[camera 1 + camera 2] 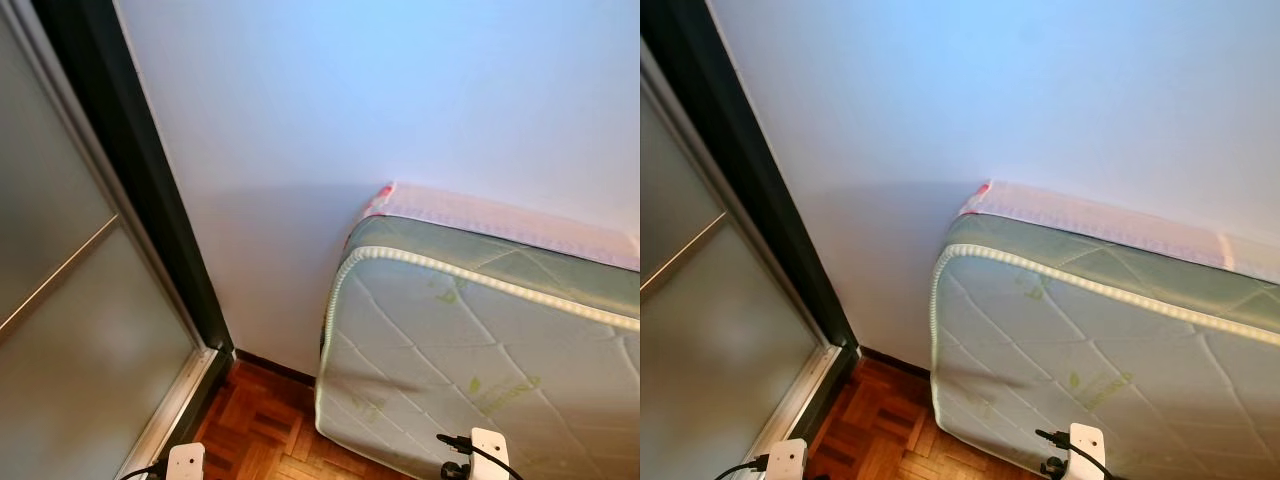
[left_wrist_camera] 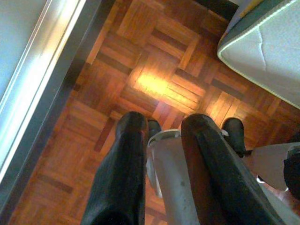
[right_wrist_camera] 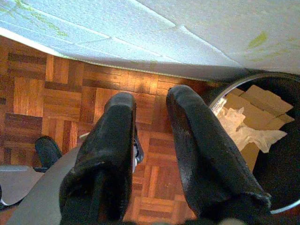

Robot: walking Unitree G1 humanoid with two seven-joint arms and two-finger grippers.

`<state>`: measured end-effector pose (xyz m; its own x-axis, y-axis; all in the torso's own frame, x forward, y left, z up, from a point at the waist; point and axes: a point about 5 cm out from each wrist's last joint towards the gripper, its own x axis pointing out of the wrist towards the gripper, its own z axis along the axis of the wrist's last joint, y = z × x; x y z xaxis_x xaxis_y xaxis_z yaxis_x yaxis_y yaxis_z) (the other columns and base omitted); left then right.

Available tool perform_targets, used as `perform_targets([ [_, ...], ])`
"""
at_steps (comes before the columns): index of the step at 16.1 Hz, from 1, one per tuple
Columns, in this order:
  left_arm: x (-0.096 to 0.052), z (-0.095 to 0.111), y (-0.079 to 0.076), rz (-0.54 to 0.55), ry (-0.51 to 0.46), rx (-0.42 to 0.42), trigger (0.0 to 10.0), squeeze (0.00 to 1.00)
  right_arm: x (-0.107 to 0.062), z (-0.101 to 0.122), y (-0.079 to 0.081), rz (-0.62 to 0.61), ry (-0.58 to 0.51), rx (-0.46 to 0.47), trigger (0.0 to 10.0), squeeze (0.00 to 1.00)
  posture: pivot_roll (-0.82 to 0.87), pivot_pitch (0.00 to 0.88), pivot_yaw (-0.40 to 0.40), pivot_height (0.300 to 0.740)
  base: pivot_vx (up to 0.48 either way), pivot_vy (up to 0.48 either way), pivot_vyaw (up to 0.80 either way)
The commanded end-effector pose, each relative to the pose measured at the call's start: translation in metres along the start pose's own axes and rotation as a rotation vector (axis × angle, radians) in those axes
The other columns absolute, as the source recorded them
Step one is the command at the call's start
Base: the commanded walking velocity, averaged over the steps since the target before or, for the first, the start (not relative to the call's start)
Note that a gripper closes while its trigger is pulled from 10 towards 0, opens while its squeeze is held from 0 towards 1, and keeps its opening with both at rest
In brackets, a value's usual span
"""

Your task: Clean up the room

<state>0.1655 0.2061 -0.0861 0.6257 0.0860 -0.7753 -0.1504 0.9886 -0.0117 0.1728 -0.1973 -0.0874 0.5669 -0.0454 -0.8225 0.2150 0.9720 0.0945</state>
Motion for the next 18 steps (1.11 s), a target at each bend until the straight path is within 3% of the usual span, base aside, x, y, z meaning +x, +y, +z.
perform_targets([
  [1,0.0058,0.0408,0.0361,0.091,-0.033,-0.128,10.0,0.00,0.0055,0.0446,0.0020,0.087,-0.020,0.017,10.0,0.00,0.06,0.000,0.008,0.740,0.000,0.000,-0.80],
  [13,0.0054,0.0436,0.0396,0.104,-0.040,-0.084,10.0,0.00,0.0061,0.0475,0.0044,0.086,-0.021,0.027,10.0,0.00,0.06,0.000,0.007,0.740,0.000,0.000,-0.80],
  [16,0.0047,0.0420,0.0410,0.109,-0.039,-0.082,10.0,0.00,0.0061,0.0473,0.0047,0.087,-0.020,0.030,10.0,0.00,0.06,0.000,0.009,0.740,0.000,-0.480,-0.79],
  [18,0.0044,0.0405,0.0416,0.112,-0.038,-0.095,10.0,0.00,0.0061,0.0469,0.0045,0.086,-0.019,0.031,10.0,0.00,0.06,0.000,0.009,0.740,0.000,0.000,-0.79],
])
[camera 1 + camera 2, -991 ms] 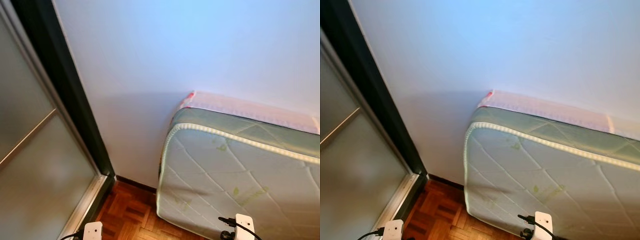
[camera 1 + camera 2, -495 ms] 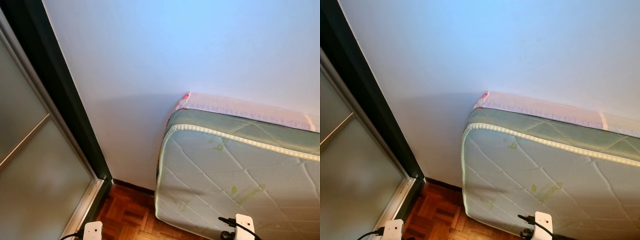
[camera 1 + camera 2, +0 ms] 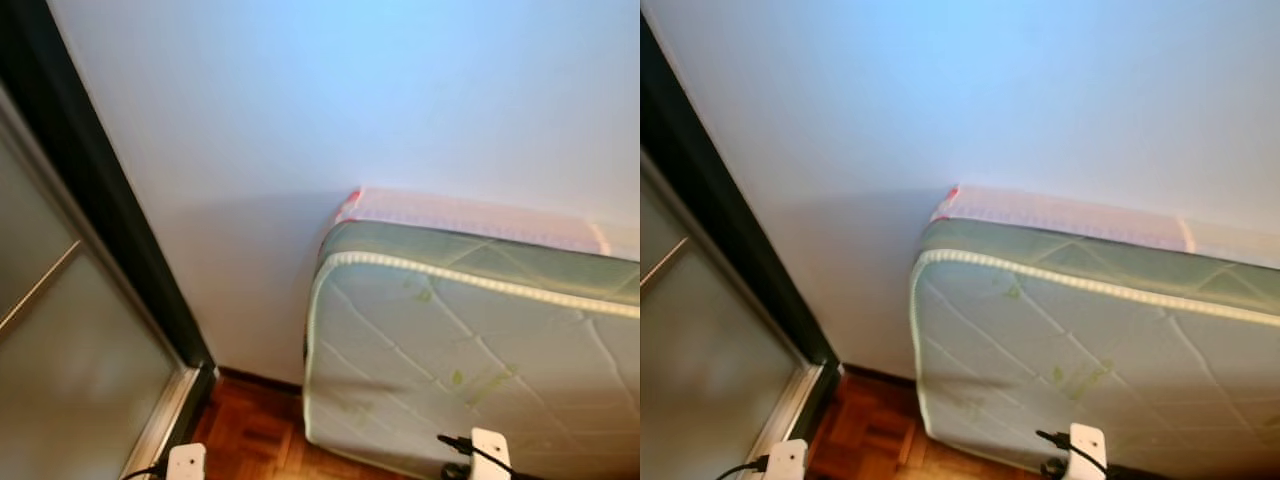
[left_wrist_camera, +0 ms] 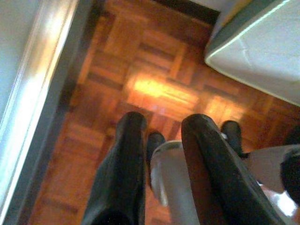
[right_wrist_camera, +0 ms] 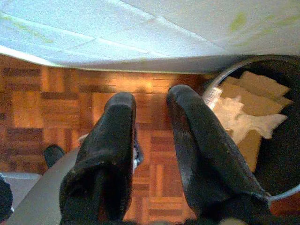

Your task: Clean up the room

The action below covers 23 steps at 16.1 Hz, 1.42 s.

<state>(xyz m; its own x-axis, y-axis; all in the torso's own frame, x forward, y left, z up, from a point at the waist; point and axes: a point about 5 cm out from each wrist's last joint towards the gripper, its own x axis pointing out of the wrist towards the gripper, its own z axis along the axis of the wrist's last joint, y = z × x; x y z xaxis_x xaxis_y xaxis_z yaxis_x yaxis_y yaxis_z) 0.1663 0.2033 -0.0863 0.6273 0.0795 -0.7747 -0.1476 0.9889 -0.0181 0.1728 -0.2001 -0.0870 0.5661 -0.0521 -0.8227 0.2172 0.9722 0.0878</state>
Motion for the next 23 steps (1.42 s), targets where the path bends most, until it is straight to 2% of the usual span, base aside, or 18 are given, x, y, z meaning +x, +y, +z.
perform_targets([
  [1,0.0034,0.0393,0.0450,0.118,-0.037,-0.093,10.0,0.00,0.0063,0.0456,0.0071,0.093,-0.018,0.033,10.0,0.00,0.06,0.000,0.011,0.740,0.000,0.000,-0.80],
  [23,0.0026,0.0379,0.0470,0.112,-0.034,-0.105,10.0,0.00,0.0063,0.0462,0.0078,0.099,-0.016,0.027,10.0,0.00,0.06,0.000,0.006,0.740,0.000,0.000,-0.80],
])
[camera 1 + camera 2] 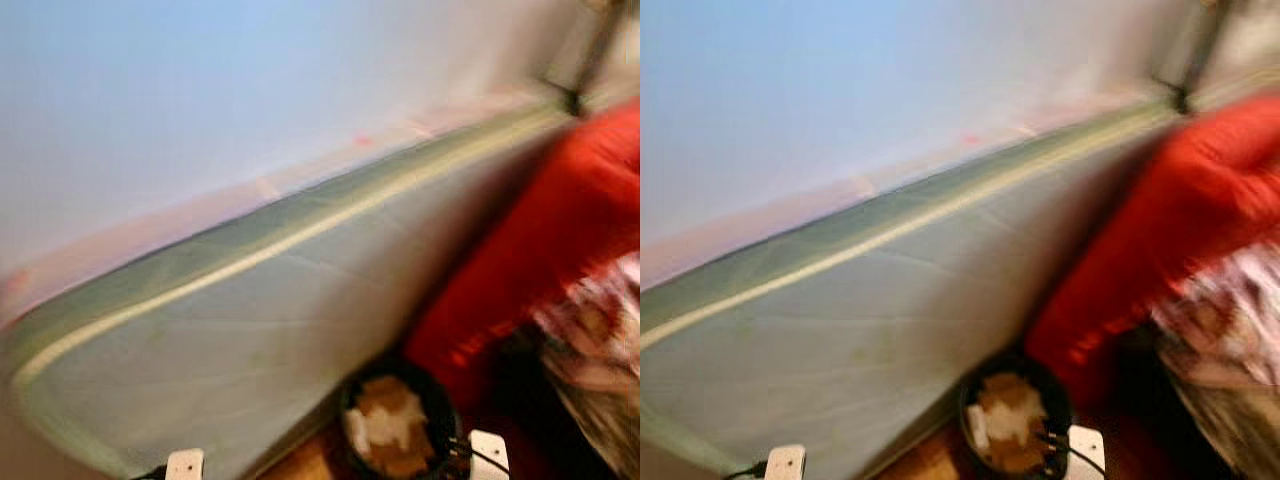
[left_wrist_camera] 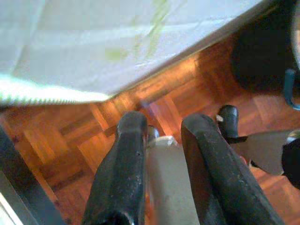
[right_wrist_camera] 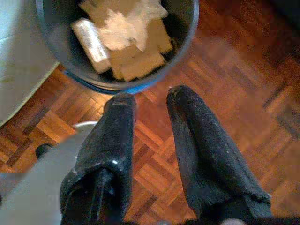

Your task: Clean up the room

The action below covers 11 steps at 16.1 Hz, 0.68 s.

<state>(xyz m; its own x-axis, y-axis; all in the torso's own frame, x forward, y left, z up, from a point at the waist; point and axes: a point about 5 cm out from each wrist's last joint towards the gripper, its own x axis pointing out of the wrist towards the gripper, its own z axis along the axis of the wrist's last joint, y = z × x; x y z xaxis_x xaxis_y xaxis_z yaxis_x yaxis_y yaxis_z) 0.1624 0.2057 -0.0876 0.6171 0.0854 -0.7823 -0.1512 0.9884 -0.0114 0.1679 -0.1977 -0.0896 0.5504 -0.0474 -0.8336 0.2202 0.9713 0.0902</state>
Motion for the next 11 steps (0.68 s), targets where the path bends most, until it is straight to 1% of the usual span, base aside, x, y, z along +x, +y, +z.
perform_targets([
  [1,0.0036,0.0415,0.0441,0.104,-0.047,-0.109,10.0,0.00,0.0060,0.0523,0.0069,0.098,-0.036,0.024,10.0,0.00,0.06,0.000,0.005,0.740,0.000,0.000,-0.79],
  [10,0.0036,0.0420,0.0443,0.109,-0.051,-0.091,10.0,0.00,0.0059,0.0520,0.0062,0.095,-0.036,0.023,10.0,0.00,0.06,0.000,0.004,0.740,0.000,0.000,-0.80],
  [11,0.0036,0.0415,0.0438,0.107,-0.051,-0.090,10.0,0.00,0.0058,0.0521,0.0054,0.087,-0.046,0.033,10.0,0.00,0.06,0.000,0.004,0.740,0.000,0.000,0.00],
])
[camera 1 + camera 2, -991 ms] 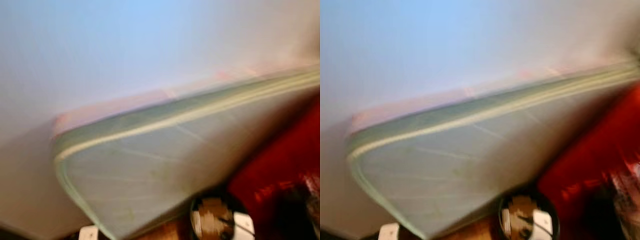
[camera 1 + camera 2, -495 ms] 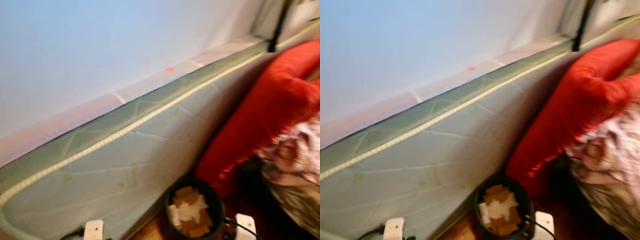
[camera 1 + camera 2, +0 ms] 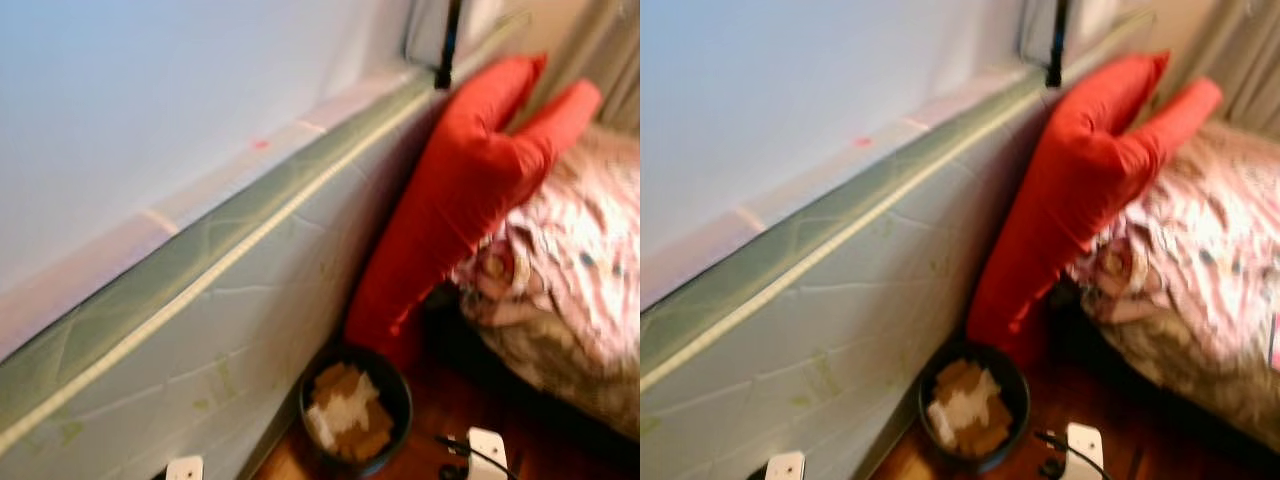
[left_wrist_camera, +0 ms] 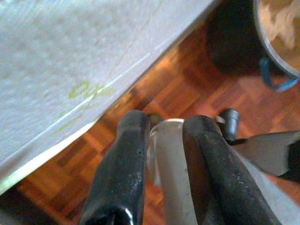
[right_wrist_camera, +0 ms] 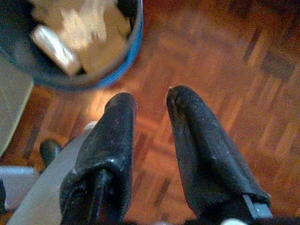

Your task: Clean up the room

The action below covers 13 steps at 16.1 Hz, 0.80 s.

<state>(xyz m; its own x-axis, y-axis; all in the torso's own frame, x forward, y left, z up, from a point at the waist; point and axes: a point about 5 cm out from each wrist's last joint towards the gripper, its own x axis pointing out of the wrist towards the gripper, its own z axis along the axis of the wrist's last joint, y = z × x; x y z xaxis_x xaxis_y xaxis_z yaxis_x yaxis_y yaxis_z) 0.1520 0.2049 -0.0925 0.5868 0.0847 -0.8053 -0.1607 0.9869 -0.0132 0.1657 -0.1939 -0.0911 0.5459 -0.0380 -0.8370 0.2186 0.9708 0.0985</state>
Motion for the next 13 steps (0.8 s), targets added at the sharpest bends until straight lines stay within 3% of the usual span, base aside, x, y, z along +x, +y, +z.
perform_targets([
  [1,0.0045,0.0532,0.0423,0.101,-0.089,-0.080,10.0,0.00,0.0056,0.0554,0.0021,0.075,-0.056,0.034,10.0,0.00,0.05,0.000,0.003,0.740,0.000,-0.247,0.00],
  [7,0.0042,0.0529,0.0429,0.103,-0.092,-0.079,10.0,0.00,0.0055,0.0542,0.0017,0.066,-0.058,0.042,10.0,0.00,0.05,0.000,0.004,0.740,0.000,-0.391,0.00],
  [11,0.0042,0.0533,0.0429,0.103,-0.093,-0.079,10.0,0.00,0.0055,0.0542,0.0016,0.071,-0.047,0.018,10.0,0.00,0.05,0.000,0.001,0.740,0.000,-0.393,-0.73],
  [13,0.0043,0.0533,0.0429,0.102,-0.093,-0.080,10.0,0.00,0.0055,0.0548,0.0014,0.063,-0.059,0.033,10.0,0.00,0.05,0.000,0.001,0.740,0.000,-0.390,0.00],
])
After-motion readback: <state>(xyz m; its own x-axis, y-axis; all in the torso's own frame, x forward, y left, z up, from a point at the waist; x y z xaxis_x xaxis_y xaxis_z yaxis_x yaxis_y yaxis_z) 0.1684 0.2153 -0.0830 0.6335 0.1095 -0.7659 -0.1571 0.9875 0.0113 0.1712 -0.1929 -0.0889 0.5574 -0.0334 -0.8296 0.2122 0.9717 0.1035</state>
